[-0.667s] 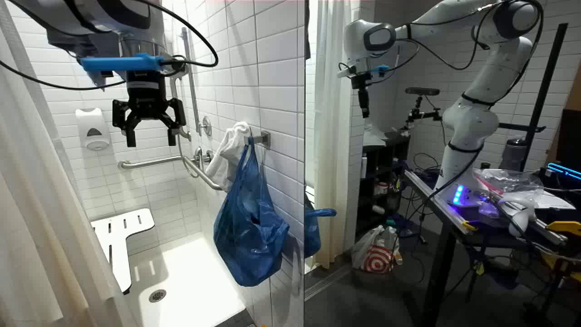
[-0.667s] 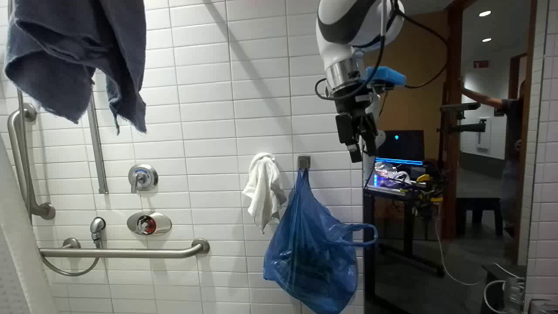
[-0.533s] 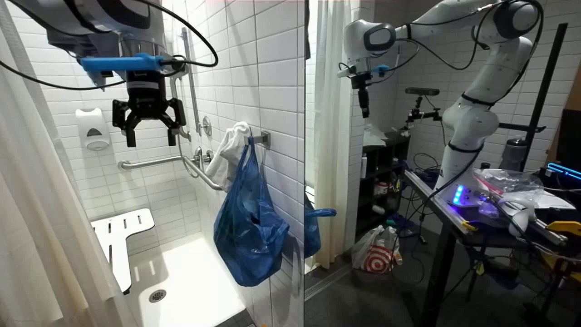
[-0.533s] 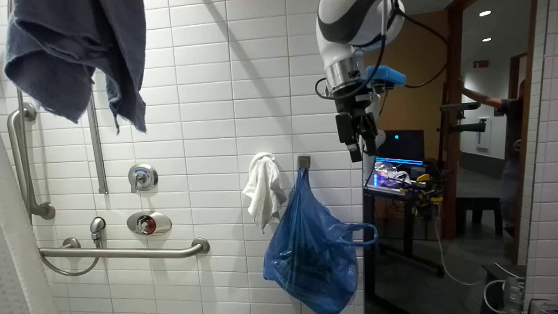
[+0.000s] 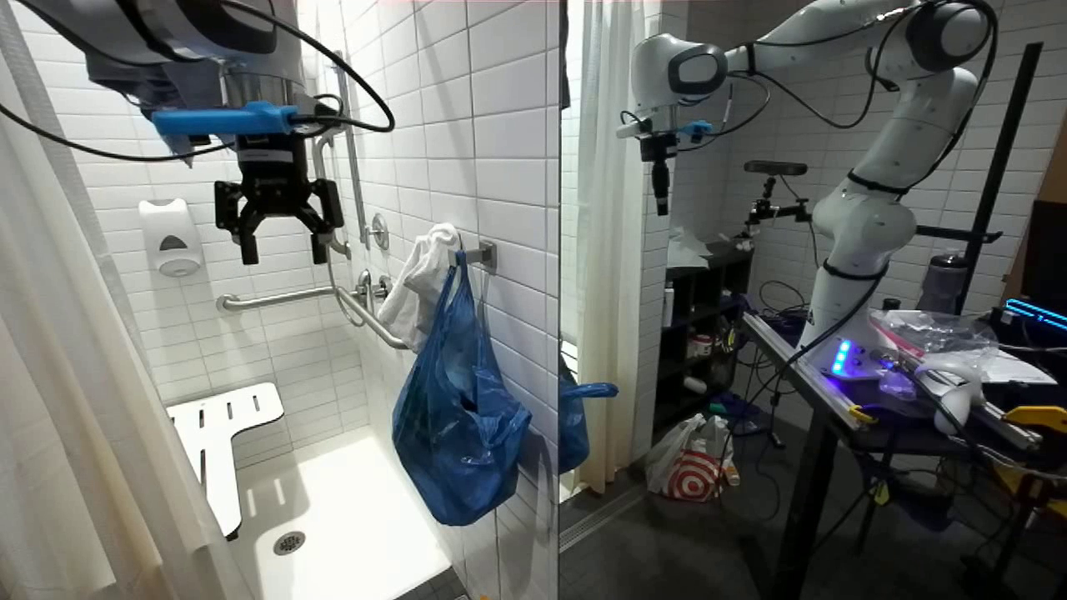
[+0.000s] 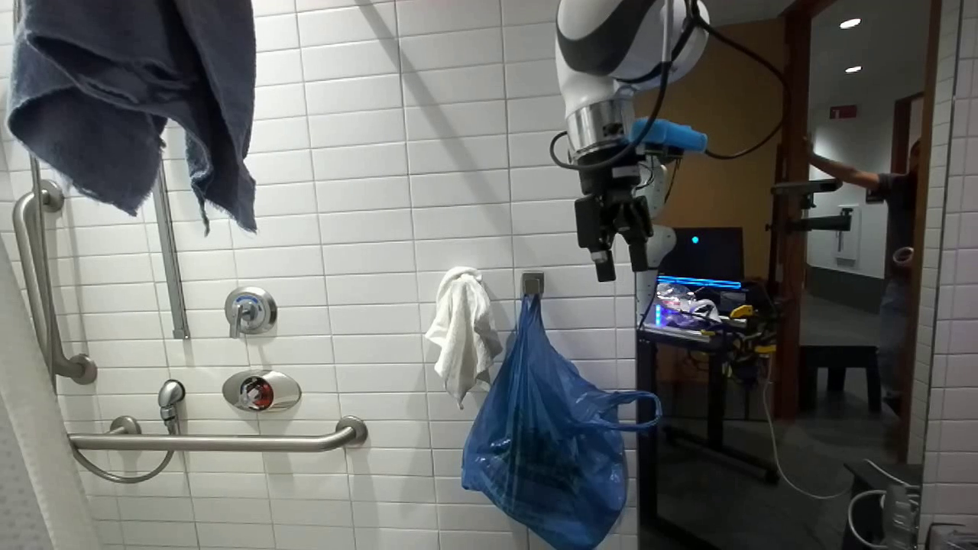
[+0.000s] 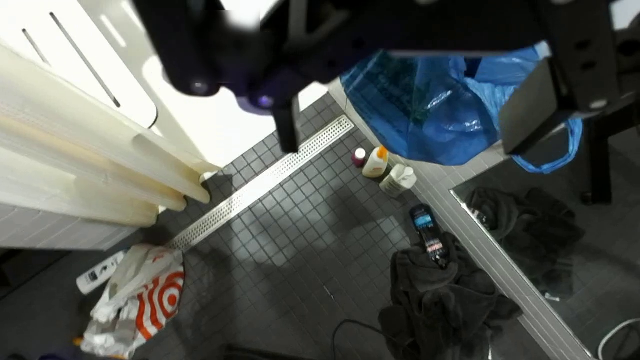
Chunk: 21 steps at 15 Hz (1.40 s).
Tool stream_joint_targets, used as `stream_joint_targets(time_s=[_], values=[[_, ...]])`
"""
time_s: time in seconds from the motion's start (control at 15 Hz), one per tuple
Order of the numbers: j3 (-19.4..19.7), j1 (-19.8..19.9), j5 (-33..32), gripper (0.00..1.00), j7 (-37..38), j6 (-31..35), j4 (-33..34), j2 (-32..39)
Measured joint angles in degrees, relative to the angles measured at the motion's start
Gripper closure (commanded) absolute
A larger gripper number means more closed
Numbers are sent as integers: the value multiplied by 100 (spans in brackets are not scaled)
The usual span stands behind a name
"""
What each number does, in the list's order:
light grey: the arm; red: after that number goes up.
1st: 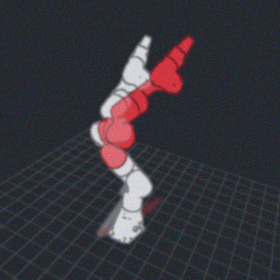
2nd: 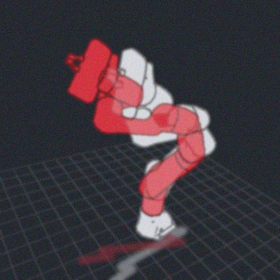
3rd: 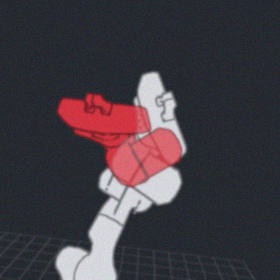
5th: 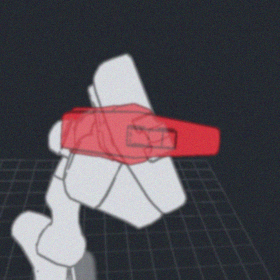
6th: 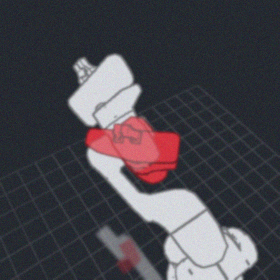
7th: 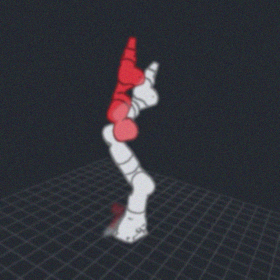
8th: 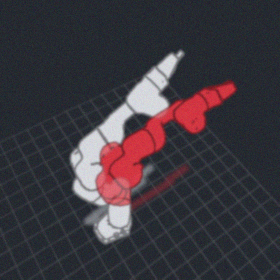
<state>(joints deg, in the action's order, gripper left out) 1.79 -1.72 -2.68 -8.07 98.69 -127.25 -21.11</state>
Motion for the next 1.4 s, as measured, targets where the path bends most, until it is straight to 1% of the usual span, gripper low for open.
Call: stream_joint_targets(time_s=[0.33, 0.53, 0.73, 0.87, 1.0, 1.2, 1.4], values=[[-53, 2, 220, 0, 732, 1455, -235, 1], [-164, 9, 195, 0, 1313, 2443, -436, 23], [-320, 42, 27, 0, 1988, 3390, -569, 120], [-462, 134, -205, 0, 2541, 3990, -610, 226], [-627, 290, -508, 0, 3149, 4417, -601, 359], [-892, 567, -1139, 0, 4089, 4672, -492, 591], [-1130, 750, -1986, 0, 5093, 4711, -308, 818]])
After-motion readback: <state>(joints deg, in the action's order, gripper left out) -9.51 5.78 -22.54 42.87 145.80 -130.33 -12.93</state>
